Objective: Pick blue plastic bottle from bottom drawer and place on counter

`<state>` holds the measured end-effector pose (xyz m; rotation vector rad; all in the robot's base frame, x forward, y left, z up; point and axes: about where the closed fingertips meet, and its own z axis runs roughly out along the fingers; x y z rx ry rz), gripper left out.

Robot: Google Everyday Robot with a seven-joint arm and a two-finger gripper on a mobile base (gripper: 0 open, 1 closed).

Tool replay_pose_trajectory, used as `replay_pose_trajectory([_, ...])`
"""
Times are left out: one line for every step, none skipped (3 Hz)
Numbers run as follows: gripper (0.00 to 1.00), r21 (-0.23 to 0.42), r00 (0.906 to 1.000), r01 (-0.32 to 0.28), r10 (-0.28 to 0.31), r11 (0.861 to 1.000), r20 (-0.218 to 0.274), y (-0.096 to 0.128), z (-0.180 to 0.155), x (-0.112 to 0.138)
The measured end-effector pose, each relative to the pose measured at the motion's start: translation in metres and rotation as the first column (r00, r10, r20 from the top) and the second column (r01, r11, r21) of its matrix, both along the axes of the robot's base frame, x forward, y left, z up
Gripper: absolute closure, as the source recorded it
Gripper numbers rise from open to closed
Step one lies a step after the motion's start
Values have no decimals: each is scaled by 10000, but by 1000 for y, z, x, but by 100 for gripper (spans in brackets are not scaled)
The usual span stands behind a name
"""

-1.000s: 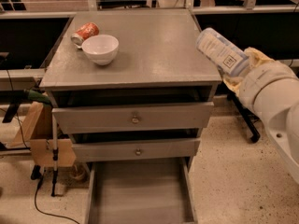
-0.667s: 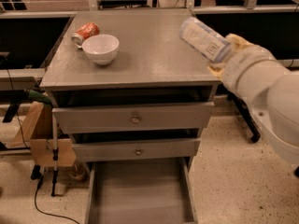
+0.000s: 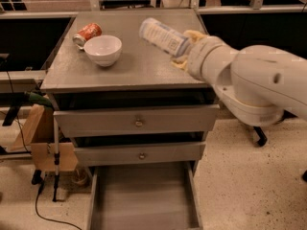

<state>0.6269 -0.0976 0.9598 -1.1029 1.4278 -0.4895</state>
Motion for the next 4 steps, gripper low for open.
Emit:
replay_pose_trajectory([100,556,9974,-433,464,9975,-559,15,-22,38])
replay_pose_trajectory([100,1684,9925,-456,638,9847,-1041,-4,-26,72])
replay_pose_trajectory([100,2616,9860,-705,1069,9626,-1277,-22,-16,92])
replay_pose_trajectory([76,2823,9697,-1291,1806,9506,-1645,-27,-7,105])
